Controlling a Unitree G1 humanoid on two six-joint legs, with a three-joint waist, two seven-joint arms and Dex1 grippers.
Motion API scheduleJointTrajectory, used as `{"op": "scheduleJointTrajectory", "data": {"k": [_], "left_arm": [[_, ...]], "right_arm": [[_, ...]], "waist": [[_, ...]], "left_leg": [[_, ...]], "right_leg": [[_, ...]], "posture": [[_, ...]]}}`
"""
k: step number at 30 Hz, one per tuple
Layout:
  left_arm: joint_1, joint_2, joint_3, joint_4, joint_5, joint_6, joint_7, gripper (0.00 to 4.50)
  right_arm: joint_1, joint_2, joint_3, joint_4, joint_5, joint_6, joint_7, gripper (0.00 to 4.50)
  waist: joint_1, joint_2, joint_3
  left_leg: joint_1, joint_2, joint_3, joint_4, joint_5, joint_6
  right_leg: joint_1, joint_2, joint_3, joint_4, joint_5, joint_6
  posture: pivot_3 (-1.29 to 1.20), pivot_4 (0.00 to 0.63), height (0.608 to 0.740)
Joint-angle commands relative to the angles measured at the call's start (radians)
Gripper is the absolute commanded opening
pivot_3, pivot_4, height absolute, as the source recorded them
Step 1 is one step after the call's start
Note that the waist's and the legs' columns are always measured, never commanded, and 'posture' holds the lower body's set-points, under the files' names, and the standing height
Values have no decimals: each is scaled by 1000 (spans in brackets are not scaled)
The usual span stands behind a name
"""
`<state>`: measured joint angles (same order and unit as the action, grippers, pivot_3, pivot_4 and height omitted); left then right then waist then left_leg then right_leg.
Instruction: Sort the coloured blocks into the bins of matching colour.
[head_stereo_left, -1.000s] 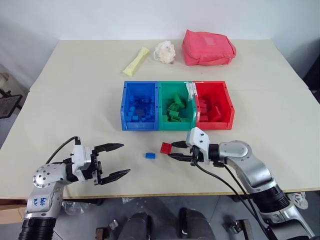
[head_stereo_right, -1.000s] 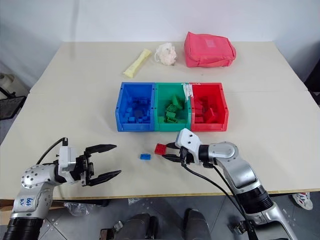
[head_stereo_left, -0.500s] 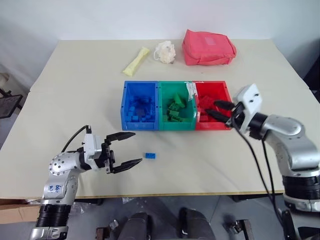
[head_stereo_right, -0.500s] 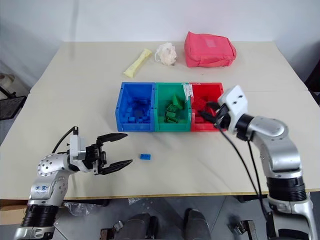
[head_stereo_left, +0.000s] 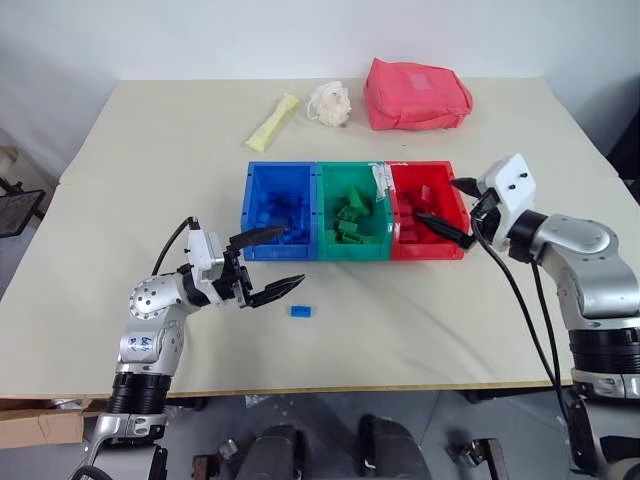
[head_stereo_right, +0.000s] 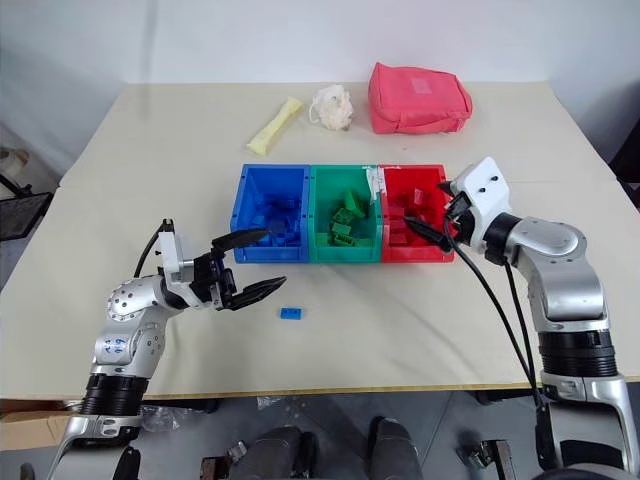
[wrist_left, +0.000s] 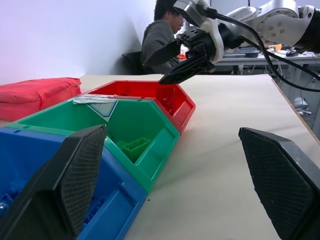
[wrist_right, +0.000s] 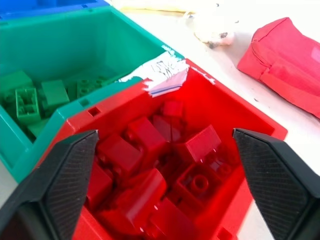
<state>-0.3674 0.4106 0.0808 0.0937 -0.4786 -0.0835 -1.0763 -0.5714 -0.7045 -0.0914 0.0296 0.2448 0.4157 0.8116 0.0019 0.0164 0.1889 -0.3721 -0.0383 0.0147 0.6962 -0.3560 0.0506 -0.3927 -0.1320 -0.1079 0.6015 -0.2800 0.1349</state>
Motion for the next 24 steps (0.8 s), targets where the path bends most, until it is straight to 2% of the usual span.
{"op": "scheduleJointTrajectory", "data": {"k": [1,10,13,17,20,24], "left_arm": [[7,7,9,-16,-7,0,2,4500],[147,177,10,-99,55,140,25,4500],[231,251,17,-157,56,200,16,4500],[328,341,18,-196,60,195,-51,4500],[333,355,1,-232,55,219,-47,4500],[307,328,-38,-286,66,266,4,4500]], "right_arm": [[43,-47,-21,-90,35,2,59,4471],[305,-196,-82,-242,179,-45,337,4471],[360,-225,-95,-236,201,-76,408,4471],[397,-241,-85,-167,179,-170,483,4471],[377,-225,-69,-141,183,-191,496,4471],[349,-221,-58,-127,183,-195,498,4471]], "waist": [[2,0,0],[4,0,0],[4,0,0],[2,0,0],[8,0,1],[10,1,1]], "left_leg": [[0,0,0,0,0,0],[0,0,0,0,0,0],[0,1,-1,0,0,0],[0,1,-2,-1,-1,-1],[0,1,-3,0,-1,-1],[0,1,-3,0,-1,-1]], "right_leg": [[0,0,0,0,0,0],[1,0,1,-2,0,0],[2,-1,4,-2,0,0],[2,-4,6,-4,0,0],[3,-5,6,-9,0,0],[2,-7,6,-8,0,0]], "posture": [[0,150,740],[0,150,740],[0,150,740],[0,150,740],[0,150,740],[0,150,740]]}}
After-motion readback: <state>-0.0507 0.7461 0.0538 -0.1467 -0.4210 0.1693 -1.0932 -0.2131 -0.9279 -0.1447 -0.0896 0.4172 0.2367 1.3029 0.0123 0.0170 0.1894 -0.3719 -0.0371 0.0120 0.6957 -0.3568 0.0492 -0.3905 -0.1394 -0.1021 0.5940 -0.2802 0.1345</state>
